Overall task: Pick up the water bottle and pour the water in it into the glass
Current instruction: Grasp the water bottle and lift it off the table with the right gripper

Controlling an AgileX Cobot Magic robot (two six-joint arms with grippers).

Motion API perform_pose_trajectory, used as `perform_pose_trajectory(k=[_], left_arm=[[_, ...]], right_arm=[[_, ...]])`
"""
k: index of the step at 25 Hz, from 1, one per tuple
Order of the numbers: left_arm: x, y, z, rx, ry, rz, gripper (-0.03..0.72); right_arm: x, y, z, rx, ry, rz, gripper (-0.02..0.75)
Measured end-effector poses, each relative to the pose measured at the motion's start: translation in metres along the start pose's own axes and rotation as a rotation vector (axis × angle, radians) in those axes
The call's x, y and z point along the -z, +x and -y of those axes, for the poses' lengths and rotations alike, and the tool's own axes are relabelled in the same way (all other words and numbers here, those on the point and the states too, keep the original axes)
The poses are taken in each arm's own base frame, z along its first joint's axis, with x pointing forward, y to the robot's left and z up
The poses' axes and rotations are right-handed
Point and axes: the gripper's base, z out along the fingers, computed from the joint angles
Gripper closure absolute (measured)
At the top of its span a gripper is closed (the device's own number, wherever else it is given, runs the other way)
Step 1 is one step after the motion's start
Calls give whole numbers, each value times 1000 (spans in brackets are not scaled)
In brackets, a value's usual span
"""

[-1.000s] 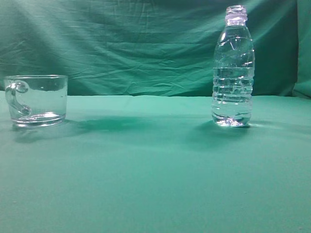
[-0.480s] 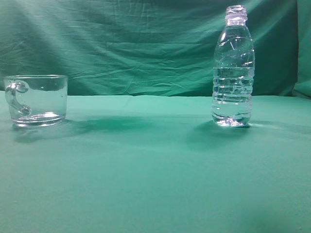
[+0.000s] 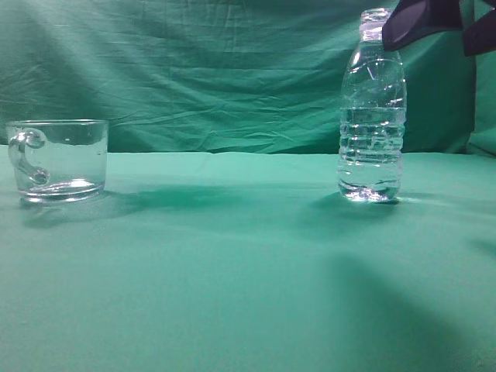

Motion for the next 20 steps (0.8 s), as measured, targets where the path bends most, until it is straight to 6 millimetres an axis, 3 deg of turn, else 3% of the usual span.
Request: perform_pose_trajectory(k=[13,20], left_arm=[[0,0,0,1,-3,0,688],[0,0,0,1,-3,0,688]], right_arm=[[-70,18,-10,-39,-5,-4,186],[-94,29,-12,-33,2,4,186]])
